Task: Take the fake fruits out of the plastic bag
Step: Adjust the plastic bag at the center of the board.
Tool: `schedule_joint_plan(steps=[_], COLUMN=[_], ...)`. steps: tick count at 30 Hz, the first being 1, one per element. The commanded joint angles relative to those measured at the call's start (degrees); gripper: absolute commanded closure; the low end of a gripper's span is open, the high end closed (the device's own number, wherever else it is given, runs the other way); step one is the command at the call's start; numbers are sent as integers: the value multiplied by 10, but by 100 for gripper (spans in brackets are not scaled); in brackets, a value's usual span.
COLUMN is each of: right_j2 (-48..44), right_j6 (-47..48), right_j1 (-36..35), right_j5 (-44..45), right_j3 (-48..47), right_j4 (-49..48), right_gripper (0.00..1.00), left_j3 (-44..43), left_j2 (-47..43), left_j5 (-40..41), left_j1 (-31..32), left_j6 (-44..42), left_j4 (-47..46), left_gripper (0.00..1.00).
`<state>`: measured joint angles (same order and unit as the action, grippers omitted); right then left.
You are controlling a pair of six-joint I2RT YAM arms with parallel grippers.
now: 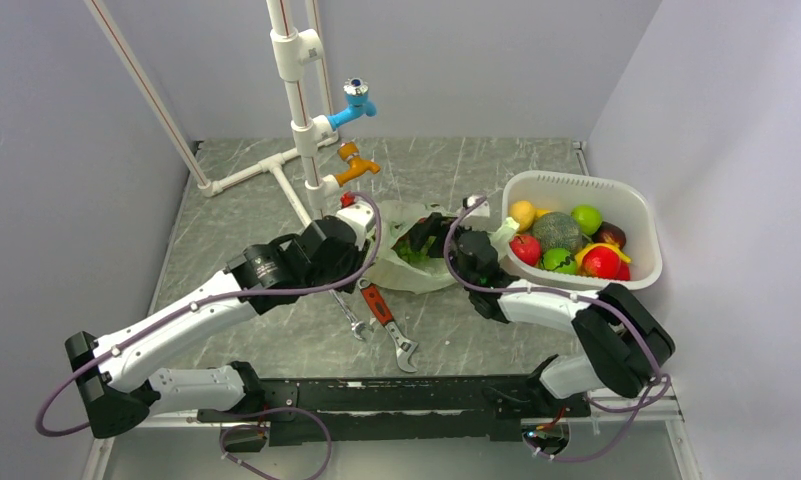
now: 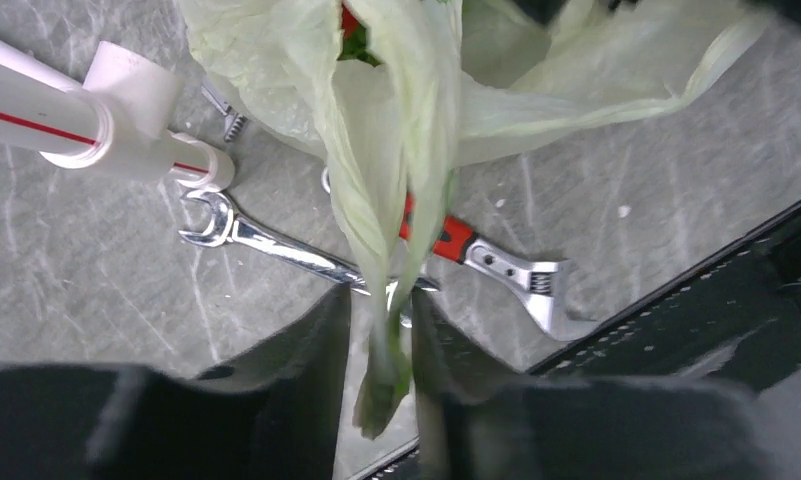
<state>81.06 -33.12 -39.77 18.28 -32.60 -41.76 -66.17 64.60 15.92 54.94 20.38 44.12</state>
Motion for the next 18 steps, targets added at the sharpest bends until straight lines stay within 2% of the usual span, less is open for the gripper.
schedule_joint_plan(steps=[1,4,5,6,9,13,16,18], right_j2=[-45,-66,-75,-83,-106,-134,-144,-145], right_j6=[29,29,27,24,22,11,3,-2], right_j1=[-9,-11,-11,-11,-11,-12,-11,-12], right_j5=[-136,-179,-195,-203,-221,-236,-242,-245], right_j3=[49,61,63,70,97,117,133,139], right_j4=[-49,-30,-22,-19,-36,-36,-46,-43], right_gripper=[25,25,25,25,26,33,41,43], left_j3=[-72,-109,-125,-141,-187,-240,-281,-307], left_j2=[5,15,24,34,68,130,189,230], left_j5=[6,-3,-12,-23,-50,-58,-46,-17], left_j1=[0,0,0,0,0,0,0,0], left_j6=[-24,-55,-66,-76,-99,-131,-152,-162], left_j4=[18,22,24,25,23,22,40,59], left_gripper=[54,16,8,5,3,3,11,12])
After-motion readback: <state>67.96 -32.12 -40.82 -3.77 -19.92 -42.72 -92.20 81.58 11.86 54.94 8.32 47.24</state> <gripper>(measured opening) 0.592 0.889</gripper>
